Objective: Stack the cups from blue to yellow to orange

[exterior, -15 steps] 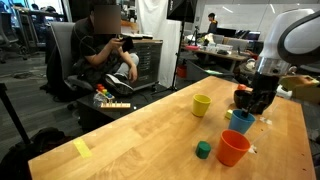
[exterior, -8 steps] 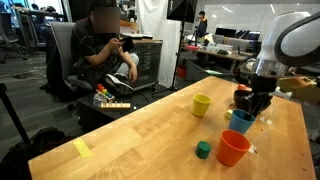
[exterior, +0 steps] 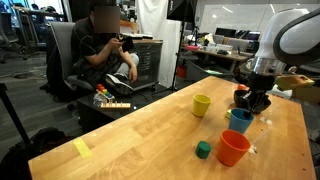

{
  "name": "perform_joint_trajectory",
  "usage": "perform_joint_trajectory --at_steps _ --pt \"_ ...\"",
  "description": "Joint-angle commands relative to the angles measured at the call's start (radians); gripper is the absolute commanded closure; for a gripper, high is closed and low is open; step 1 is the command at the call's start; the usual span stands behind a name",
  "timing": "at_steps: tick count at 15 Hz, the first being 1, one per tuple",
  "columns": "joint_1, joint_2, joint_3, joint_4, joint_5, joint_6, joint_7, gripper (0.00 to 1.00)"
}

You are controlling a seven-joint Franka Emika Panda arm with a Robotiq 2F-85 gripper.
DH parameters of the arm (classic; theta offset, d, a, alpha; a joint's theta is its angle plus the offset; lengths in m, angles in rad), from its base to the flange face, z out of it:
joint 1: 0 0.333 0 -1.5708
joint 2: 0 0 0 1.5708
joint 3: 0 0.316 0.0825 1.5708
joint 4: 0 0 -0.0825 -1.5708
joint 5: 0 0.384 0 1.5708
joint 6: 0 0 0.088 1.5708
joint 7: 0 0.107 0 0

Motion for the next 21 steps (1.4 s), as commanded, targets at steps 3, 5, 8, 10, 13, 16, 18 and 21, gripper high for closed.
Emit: perform_joint_trajectory --at_steps 3,5,8,10,13,16,18,21 --pt "-0.006 -0.009 0.007 0.022 -0.002 -0.075 -0.023 0.99" --pt "-0.012 -0.026 0.01 0.032 0.004 -0.149 -0.061 0.99" --pt "-0.019 -0.064 0.008 0.059 0.002 -0.279 -0.12 0.99" --pt "-0.023 -0.097 0.004 0.086 -0.002 -0.356 -0.149 0.99" --pt "-0.027 -0.145 -0.001 0.142 0.004 -0.447 -0.172 0.99" --pt "-0.026 -0.172 -0.001 0.207 0.015 -0.495 -0.167 0.99" --pt "-0.023 -0.181 0.001 0.246 0.028 -0.499 -0.161 0.99" --pt "-0.017 -0.171 0.007 0.306 0.047 -0.484 -0.147 0.99"
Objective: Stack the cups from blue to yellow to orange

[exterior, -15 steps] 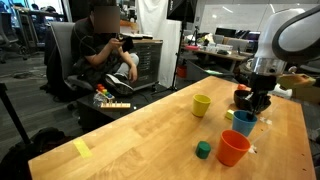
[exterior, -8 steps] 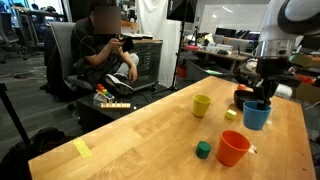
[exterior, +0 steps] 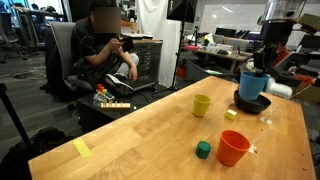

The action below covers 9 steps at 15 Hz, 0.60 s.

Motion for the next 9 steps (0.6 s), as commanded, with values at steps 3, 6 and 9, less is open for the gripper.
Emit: perform_joint_trajectory --at_steps 3,6,9 --pt "0.007 0.031 0.016 0.127 0.063 -0.02 0.012 0.99" --pt "0.01 0.073 0.024 0.188 0.103 -0.014 0.015 0.99" --pt "0.008 0.132 0.028 0.25 0.135 -0.01 0.025 0.99"
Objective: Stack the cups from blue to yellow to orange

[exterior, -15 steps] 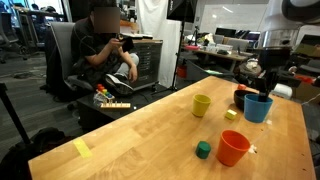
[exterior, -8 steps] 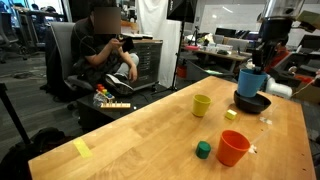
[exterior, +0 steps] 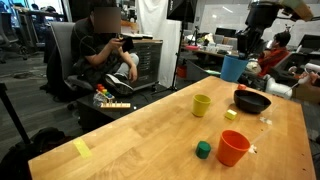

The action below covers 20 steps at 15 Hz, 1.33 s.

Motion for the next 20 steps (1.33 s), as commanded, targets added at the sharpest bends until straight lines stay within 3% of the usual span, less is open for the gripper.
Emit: perform_joint_trajectory --at_steps 1,10,20 --pt "-0.005 0.09 0.009 0.112 0.048 -0.006 0.021 0.99" --pt "-0.029 0.272 0.017 0.254 0.053 0.0 0.029 0.99" --pt "-0.028 0.296 0.041 0.219 0.075 0.05 0.021 0.99"
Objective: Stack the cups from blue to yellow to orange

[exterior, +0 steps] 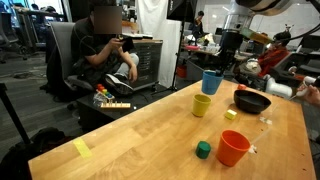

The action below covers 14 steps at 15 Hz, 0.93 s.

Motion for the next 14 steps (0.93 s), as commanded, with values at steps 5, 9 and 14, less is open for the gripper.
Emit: perform_joint_trajectory --at_steps 5,9,14 --pt "-0.014 0.026 0.018 0.006 0.029 0.061 -0.003 0.99" --pt "-0.018 0.051 0.018 0.023 0.027 0.057 -0.006 0.99" --pt "-0.018 0.06 0.019 0.018 0.028 0.082 -0.001 0.99"
